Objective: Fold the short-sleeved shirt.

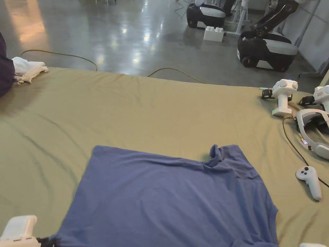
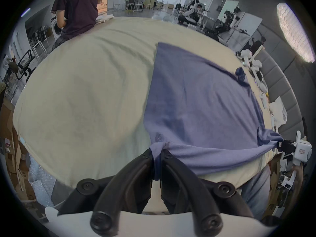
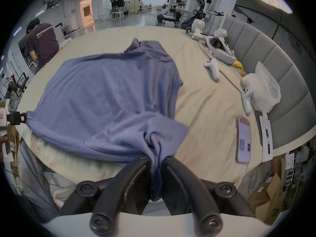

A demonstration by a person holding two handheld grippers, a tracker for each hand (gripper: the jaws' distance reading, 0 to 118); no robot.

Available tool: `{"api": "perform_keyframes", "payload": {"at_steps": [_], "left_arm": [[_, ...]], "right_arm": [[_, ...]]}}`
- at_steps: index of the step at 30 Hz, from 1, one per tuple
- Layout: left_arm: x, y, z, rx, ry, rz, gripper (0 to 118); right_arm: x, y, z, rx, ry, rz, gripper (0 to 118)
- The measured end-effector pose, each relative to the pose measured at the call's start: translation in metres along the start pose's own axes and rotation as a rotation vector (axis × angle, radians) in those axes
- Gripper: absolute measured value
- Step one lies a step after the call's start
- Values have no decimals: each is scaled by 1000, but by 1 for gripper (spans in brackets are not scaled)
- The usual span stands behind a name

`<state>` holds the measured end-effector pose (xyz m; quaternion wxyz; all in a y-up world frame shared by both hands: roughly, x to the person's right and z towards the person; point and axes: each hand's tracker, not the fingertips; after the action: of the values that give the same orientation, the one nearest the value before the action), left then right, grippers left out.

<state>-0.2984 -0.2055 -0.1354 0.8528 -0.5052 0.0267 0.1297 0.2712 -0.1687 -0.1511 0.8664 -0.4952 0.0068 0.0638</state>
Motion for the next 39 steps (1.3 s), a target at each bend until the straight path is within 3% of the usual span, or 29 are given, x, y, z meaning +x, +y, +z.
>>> {"api": "perform_keyframes", "payload": {"at_steps": [10,19,21,23,24,29,39], "left_arm": [[12,90,-55,39,4,-16,9],[17,130,-106,-14,1,-9,9],[17,130,-109,-30,-1,-9,9],[18,128,-106,-28,11,-15,14],[19,126,-102,-15,18,-17,22],[26,126,-68,99,-43,-1,48],[87,105,26,579,-79,-125,49]], "right_arm": [[5,93,-65,61,9,-4,9],[6,116,-126,9,2,-44,11],[4,115,-127,21,-23,-38,19],[4,112,-123,55,-49,-48,45],[4,111,-119,80,-48,-57,55],[-2,109,-77,262,-15,-113,55],[-62,106,21,787,-47,-79,55]]}}
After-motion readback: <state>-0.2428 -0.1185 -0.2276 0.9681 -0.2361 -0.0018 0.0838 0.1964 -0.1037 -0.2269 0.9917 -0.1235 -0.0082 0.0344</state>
